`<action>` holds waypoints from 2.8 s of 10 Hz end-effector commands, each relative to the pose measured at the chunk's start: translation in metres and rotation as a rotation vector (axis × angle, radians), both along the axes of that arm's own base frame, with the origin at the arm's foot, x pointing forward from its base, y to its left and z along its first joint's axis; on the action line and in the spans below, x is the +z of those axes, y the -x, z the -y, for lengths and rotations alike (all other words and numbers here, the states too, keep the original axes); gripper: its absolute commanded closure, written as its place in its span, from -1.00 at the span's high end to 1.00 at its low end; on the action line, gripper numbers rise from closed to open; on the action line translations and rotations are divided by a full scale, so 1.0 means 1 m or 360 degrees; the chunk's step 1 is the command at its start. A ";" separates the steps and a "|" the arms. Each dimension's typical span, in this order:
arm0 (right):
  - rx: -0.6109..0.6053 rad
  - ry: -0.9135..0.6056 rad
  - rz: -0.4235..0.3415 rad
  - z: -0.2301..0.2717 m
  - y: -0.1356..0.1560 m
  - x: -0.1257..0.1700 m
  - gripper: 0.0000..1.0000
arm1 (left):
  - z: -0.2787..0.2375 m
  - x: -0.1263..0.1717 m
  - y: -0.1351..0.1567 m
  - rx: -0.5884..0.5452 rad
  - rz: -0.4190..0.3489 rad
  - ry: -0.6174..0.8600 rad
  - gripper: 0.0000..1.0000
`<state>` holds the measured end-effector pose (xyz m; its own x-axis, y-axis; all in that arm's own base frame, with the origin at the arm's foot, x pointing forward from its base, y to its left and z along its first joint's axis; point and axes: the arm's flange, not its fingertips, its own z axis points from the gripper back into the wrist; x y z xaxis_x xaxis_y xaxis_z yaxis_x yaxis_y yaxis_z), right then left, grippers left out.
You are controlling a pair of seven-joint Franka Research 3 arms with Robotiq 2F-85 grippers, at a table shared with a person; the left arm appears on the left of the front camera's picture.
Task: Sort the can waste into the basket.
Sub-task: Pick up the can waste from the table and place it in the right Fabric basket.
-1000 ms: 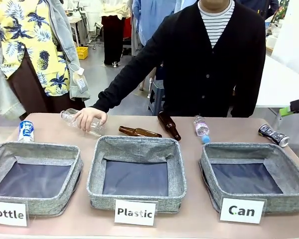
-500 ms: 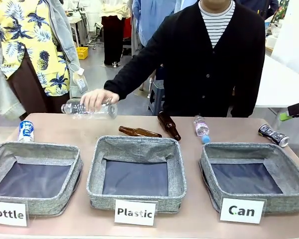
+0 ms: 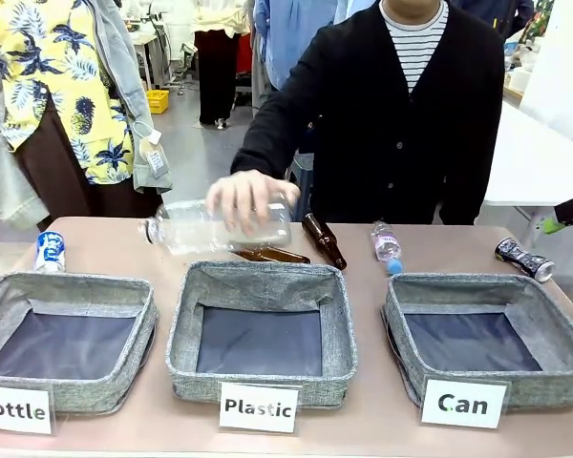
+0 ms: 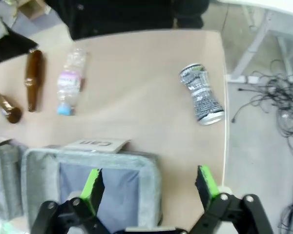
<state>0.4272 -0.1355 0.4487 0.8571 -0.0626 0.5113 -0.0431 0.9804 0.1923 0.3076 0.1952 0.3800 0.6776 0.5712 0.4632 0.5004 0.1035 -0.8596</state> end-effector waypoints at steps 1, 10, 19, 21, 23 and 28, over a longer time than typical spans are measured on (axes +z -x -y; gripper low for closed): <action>0.0010 0.0129 -0.0078 0.021 -0.044 0.000 1.00 | 0.001 0.001 0.003 -0.0010 0.0032 -0.0006 1.00; 0.0572 0.0477 -0.0227 0.044 -0.136 -0.028 1.00 | 0.001 0.001 0.003 -0.0010 0.0032 -0.0006 1.00; 0.0665 0.0623 -0.0263 0.042 -0.172 -0.065 1.00 | 0.001 0.001 0.003 -0.0010 0.0032 -0.0006 1.00; 0.0656 0.0599 -0.0293 0.047 -0.180 -0.078 1.00 | 0.001 0.001 0.003 -0.0010 0.0032 -0.0006 1.00; 0.0663 0.0562 -0.0317 0.047 -0.189 -0.095 1.00 | 0.001 0.001 0.003 -0.0010 0.0032 -0.0006 1.00; 0.0656 0.0475 -0.0428 0.047 -0.199 -0.138 1.00 | 0.001 0.001 0.003 -0.0010 0.0032 -0.0006 1.00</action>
<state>0.6163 -0.1807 0.3072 0.8733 0.4334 0.2227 -0.4333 0.8998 -0.0521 0.3072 0.1958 0.3800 0.6769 0.5723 0.4629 0.5005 0.1032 -0.8595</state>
